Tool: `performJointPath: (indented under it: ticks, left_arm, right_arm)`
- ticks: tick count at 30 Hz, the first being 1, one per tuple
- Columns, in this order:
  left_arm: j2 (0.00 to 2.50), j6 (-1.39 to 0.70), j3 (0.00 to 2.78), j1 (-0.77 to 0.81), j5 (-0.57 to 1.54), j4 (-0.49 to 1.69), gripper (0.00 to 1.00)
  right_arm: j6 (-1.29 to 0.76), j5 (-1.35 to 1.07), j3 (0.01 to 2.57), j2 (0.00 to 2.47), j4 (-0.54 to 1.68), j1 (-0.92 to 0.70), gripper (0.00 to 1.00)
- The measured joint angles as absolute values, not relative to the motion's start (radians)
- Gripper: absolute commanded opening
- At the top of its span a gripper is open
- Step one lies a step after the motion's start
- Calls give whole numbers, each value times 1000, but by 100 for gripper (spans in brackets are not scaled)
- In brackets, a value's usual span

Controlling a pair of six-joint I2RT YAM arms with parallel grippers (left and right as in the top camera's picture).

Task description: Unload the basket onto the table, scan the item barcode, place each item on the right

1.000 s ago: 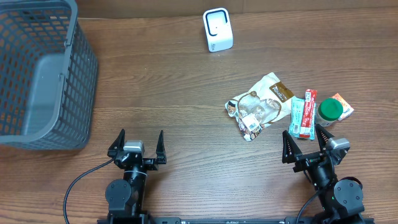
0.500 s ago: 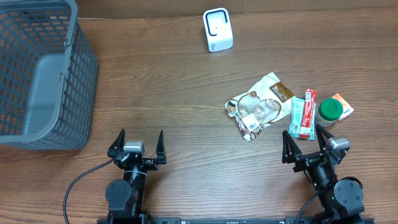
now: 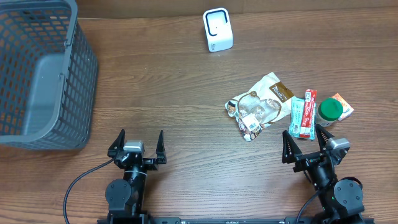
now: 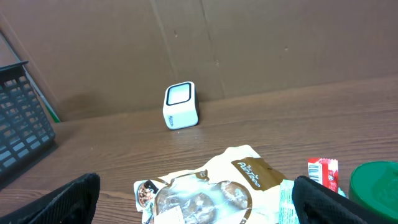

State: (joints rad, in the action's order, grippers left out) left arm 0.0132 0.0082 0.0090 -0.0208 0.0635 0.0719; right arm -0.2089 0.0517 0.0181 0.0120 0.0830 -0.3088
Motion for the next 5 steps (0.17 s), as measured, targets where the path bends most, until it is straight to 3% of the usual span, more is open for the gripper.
performJointPath:
  ticks: [5]
  left_arm:
    - [13, 8, 9, -21, 64, 72, 99]
  right_arm:
    - [-209, 52, 18, 12, 83, -309, 100]
